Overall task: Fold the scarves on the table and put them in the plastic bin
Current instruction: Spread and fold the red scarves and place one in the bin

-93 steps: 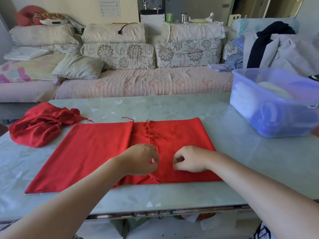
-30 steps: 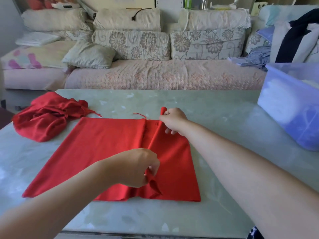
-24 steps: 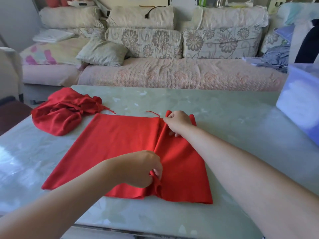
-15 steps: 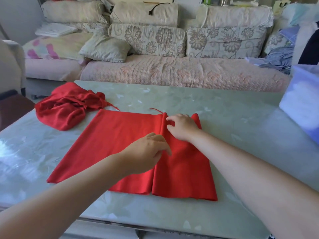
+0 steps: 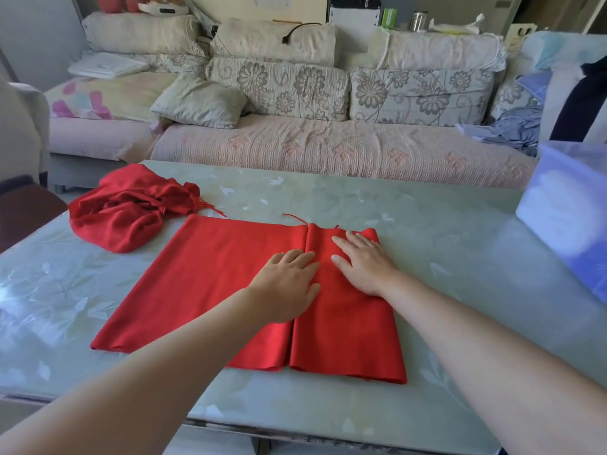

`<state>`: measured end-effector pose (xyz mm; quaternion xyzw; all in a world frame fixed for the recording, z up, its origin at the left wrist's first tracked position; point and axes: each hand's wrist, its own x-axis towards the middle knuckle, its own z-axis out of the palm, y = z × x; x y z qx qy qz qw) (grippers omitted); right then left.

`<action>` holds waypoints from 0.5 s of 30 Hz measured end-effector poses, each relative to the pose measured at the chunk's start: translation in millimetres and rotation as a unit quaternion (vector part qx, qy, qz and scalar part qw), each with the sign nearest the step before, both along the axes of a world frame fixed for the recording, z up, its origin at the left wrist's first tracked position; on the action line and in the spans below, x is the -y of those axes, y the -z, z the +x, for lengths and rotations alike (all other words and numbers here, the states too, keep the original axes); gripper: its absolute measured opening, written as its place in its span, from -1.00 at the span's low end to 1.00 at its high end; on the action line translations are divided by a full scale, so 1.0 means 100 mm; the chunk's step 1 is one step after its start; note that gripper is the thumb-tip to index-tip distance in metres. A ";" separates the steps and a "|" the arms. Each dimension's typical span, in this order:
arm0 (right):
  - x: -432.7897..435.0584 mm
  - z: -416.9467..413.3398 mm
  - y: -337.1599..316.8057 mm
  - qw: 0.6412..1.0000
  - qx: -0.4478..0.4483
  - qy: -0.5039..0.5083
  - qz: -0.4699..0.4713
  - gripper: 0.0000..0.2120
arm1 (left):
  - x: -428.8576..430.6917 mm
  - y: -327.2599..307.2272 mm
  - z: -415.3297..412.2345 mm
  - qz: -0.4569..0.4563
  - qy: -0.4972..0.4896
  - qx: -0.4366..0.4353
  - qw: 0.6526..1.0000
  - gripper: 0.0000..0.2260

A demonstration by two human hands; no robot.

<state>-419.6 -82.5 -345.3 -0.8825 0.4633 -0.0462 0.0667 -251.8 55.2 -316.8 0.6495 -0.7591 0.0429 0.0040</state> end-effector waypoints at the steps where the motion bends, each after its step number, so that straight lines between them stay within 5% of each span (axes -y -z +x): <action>1: 0.01 -0.02 0.03 1.000 -0.006 -0.005 0.011 -0.42 | 0.06 0.01 -0.04 -0.006 0.001 0.004 1.000 -0.51; 9: 0.14 -0.05 0.14 0.998 -0.016 0.048 0.038 -0.34 | 0.75 0.13 -0.10 0.094 -0.073 0.036 0.992 -0.41; 15: 0.18 -0.11 0.12 0.996 -0.032 0.056 0.054 -0.32 | 0.91 0.31 0.08 0.101 -0.100 -0.064 0.988 -0.39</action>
